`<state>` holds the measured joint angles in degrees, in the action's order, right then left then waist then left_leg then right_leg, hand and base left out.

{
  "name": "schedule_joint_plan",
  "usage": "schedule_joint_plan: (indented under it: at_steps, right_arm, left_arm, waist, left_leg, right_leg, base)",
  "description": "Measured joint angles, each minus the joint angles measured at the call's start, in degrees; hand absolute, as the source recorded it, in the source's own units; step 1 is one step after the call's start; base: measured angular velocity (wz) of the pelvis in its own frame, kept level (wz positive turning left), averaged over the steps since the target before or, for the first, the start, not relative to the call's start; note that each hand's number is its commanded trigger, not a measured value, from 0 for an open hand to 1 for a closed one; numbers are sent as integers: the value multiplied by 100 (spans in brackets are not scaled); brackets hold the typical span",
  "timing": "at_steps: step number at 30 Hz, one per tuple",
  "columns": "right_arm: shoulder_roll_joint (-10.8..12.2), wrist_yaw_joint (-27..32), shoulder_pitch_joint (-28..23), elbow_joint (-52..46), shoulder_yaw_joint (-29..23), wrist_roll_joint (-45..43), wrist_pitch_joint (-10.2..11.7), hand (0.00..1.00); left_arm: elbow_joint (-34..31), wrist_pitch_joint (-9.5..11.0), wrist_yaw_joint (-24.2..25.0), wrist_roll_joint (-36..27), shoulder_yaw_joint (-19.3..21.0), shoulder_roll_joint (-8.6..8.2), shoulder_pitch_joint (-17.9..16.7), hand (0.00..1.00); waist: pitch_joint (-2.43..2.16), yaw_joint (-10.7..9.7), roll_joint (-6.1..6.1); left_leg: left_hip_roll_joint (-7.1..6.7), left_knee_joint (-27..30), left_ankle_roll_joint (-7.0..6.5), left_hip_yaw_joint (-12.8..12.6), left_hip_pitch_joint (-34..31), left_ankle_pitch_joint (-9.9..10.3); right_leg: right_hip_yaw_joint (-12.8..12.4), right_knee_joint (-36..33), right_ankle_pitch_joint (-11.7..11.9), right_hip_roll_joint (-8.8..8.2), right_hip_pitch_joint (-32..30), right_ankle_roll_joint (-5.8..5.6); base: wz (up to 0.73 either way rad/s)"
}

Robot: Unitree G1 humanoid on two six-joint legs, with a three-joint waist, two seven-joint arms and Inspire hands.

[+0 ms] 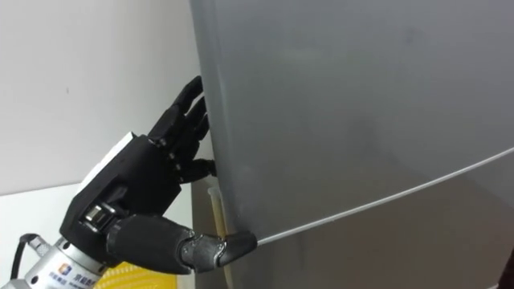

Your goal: Retrieve from the upper fridge

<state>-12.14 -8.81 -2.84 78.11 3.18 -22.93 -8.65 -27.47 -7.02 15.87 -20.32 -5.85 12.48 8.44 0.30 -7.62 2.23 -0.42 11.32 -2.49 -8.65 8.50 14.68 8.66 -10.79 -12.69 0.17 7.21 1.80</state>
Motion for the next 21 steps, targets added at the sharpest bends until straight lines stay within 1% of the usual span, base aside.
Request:
schedule_joint_plan:
  at_steps: [4, 9, 13, 16, 19, 21]
  right_arm:
    - [-1, 0, -5, 1, 10, 34, 49, 0]
    - [-7, 74, 7, 26, 8, 107, 148, 0]
    - [-13, 179, 1, 81, 8, 144, 163, 0]
    - [-14, 185, -42, 82, 9, 273, 162, 0]
    - [-18, 176, -65, 109, -3, 282, 162, 0]
    - [-18, 162, -69, 113, -10, 280, 161, 0]
  left_arm:
    - [0, 6, -1, -30, -9, 1, 0, 0]
    - [0, 71, -53, -28, -140, 25, 31, 0]
    - [0, 100, -64, -29, -178, 32, 45, 0]
    - [0, 110, -65, -30, -224, 96, 115, 0]
    - [0, 111, -34, -30, -233, 131, 180, 0]
    - [1, 111, -7, -31, -229, 135, 185, 0]
  waist:
    - [1, -5, -2]
    - [0, -17, 6]
    - [-3, -27, 24]
    - [1, -40, 39]
    - [9, -97, 66]
    - [10, -154, 74]
  left_leg:
    - [-1, -2, 0, -1, 0, 0]
    - [-3, 0, 0, -5, -21, 0]
    - [-4, 1, 0, -52, -19, 0]
    - [-8, 1, 0, -62, -36, 0]
    - [-9, 0, -4, -72, -77, -2]
    - [-8, -2, -10, -133, -85, -6]
  right_leg:
    - [-9, 3, 3, 0, 0, -4]
    - [-23, 15, 6, 0, -35, -9]
    - [-68, 14, 10, -1, -48, -16]
    - [-73, 13, 15, -6, -67, -24]
    - [-76, 16, 41, -5, -69, -41]
    - [-90, 16, 49, -10, -72, -47]
  base:
    - [0]
    - [0]
    - [-5]
    - [0]
    - [4]
    - [-2]
